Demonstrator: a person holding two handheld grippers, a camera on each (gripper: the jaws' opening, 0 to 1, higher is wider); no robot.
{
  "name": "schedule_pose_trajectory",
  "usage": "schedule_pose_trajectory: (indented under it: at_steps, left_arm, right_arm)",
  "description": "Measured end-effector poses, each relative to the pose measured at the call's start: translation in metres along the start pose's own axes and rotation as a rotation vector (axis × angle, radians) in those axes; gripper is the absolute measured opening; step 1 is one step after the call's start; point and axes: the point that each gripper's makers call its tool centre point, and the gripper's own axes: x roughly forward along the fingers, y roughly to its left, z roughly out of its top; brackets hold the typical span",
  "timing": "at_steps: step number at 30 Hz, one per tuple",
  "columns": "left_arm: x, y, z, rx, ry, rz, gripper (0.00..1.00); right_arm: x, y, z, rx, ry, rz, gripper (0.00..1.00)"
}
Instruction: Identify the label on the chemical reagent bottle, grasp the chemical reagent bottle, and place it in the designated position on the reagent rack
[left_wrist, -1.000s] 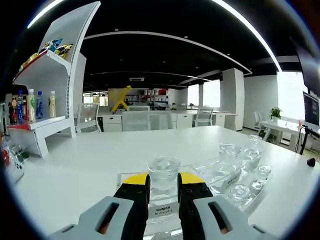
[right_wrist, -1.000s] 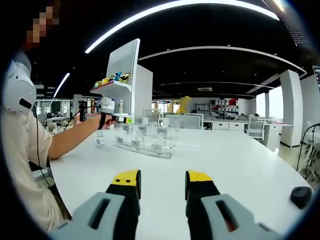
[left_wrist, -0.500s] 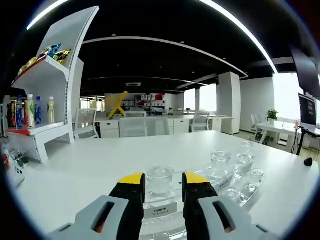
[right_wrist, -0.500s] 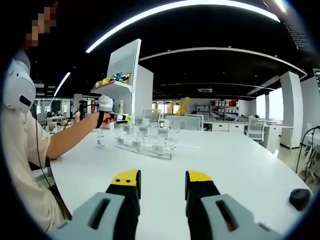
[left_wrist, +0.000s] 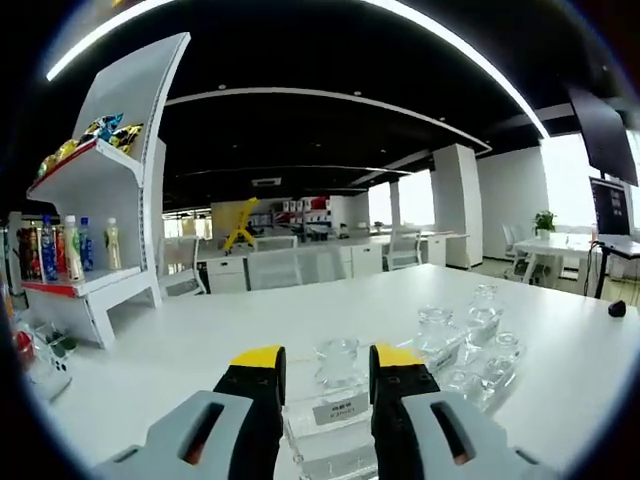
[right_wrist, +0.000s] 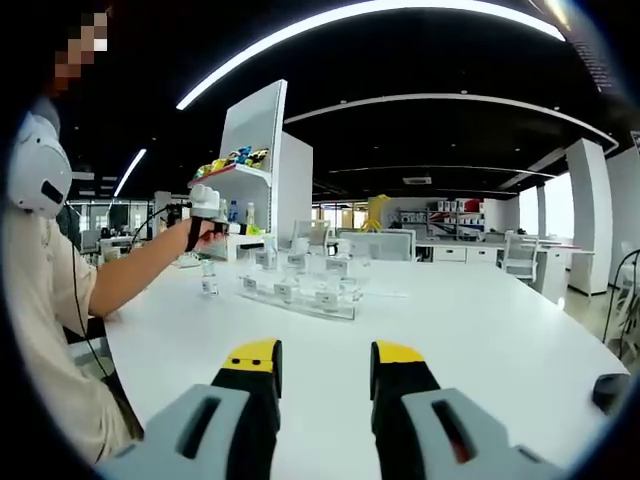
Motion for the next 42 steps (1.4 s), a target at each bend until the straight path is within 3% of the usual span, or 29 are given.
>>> schedule_pose_trajectory:
  at_steps: [5,18,30,35,42]
  left_arm:
    - [-0.014,0.002,0.006,-0.001,-0.012,0.010,0.34]
    - [-0.060,-0.017,0.011,0.029,-0.031,-0.043,0.35]
    - [-0.105,-0.015,0.024,0.082,-0.073,-0.054,0.37]
    - [-0.123,-0.014,0.026,0.059,-0.094,-0.073,0.37]
    - [-0.149,-0.005,0.024,0.060,-0.112,-0.051,0.37]
  right_arm:
    - [-0.001,0.002,-0.001,0.007,-0.006,0.009,0.35]
    - [-0.005,0.006,0.008,0.014,-0.048,0.024,0.35]
    - [-0.005,0.014,0.013,0.011,-0.067,0.042,0.35]
    - [-0.009,0.017,0.016,0.005,-0.076,0.045,0.35]
    - [-0.015,0.023,0.022,-0.007,-0.096,0.046,0.35]
